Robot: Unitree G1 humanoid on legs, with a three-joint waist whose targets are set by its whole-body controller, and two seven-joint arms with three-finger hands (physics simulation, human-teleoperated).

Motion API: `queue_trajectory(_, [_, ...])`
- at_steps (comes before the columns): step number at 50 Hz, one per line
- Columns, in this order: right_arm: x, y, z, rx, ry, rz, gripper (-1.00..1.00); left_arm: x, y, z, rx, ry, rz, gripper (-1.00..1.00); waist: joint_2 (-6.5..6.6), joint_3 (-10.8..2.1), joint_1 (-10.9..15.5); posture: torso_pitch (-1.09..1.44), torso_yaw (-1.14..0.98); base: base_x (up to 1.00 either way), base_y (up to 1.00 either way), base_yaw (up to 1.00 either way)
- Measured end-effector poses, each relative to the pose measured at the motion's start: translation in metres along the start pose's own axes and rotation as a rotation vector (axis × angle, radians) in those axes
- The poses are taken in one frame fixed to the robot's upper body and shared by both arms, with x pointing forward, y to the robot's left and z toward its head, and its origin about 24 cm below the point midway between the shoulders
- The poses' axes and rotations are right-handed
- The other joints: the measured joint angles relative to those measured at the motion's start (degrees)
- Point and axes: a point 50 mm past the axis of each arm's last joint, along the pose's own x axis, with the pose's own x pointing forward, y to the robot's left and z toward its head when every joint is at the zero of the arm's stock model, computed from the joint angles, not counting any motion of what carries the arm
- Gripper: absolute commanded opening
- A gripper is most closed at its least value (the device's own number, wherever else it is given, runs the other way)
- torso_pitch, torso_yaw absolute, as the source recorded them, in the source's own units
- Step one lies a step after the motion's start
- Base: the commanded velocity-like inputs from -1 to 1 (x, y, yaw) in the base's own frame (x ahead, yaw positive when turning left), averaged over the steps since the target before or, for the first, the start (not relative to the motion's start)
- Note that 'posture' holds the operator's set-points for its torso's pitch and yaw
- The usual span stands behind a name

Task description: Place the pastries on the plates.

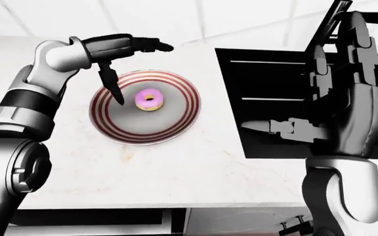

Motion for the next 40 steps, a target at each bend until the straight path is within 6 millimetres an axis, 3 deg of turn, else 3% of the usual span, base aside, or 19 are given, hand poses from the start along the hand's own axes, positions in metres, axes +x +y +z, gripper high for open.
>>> queue_trajectory(11, [0.000,-0.001,-0.001,0.001,0.001,-0.003,1.00,-0.003,0.009,0.001,0.005,0.012,0.016,1.00,-0.01,-0.03,0.0,0.07,0.00,0.00,0.00,0.00])
queue_trajectory(16, [-0.001,0.000,-0.002,0.001,0.004,0.000,1.00,-0.011,0.029,0.001,0.015,0.043,0.066,1.00,-0.10,0.24,-0.1,0.07,0.00,0.00,0.00,0.00])
queue_trajectory(24, [-0.002,0.000,-0.004,0.000,0.010,-0.004,1.00,-0.052,0.085,0.006,0.046,0.102,0.272,1.00,0.46,0.09,-0.3,0.07,0.00,0.00,0.00,0.00])
queue_trajectory(33, [0.002,0.004,-0.004,0.001,0.006,0.009,1.00,-0.092,0.114,0.017,-0.187,0.173,0.558,1.00,0.89,0.62,-0.6,0.07,0.00,0.00,0.00,0.00])
queue_trajectory(40, [0.008,0.005,-0.003,0.002,0.001,0.008,1.00,-0.137,0.105,0.046,-0.275,0.187,0.722,1.00,1.53,0.72,-0.8,0.07,0.00,0.00,0.00,0.00])
